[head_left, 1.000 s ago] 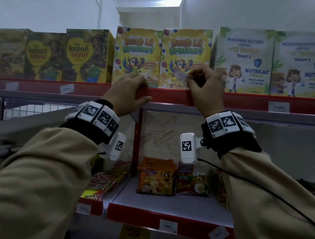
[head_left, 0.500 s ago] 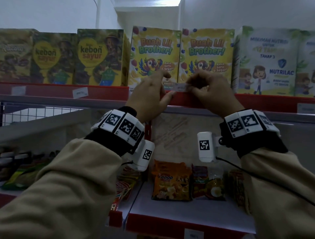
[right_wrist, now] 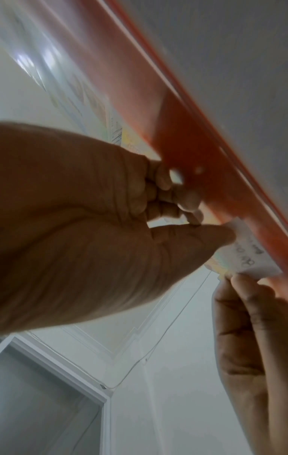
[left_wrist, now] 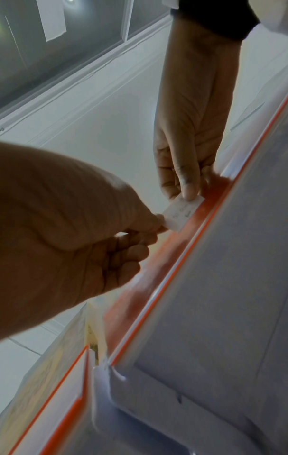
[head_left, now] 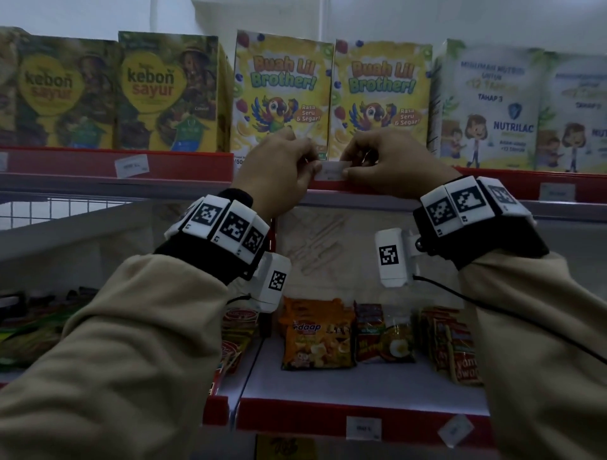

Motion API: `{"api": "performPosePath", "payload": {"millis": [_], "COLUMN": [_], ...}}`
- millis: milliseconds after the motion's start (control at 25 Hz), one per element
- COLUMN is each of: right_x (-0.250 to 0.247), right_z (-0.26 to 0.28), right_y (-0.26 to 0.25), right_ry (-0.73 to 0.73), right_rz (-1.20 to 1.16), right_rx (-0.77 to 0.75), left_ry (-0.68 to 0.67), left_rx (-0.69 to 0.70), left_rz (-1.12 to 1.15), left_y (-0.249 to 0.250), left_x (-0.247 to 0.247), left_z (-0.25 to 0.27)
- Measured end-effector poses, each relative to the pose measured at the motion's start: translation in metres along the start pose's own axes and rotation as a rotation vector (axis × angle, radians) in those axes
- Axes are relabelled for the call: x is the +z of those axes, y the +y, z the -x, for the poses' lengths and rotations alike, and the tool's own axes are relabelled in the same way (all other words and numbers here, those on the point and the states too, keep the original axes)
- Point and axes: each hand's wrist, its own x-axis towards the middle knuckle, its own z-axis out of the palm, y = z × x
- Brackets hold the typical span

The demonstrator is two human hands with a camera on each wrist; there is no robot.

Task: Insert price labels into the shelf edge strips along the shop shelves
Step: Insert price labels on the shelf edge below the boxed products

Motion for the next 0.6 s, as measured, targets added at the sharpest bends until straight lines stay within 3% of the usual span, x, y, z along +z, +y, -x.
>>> {"api": "performPosePath", "payload": {"millis": [360, 600], "right_x": [-0.005, -0.004], "right_z": [-0.004, -0.003], "right_y": [-0.008, -0.014], "right_ry": [-0.136, -0.147], "right_rz": [0.131, 0.168], "right_rx": [0.036, 0.075], "left_ry": [-0.126, -0.131], "left_rx": [-0.007, -0.009], "left_rz": [-0.068, -0.072], "left_y": [0.005, 0.004], "left_x": [-0.012, -0.017], "left_z": [-0.006, -0.008]}}
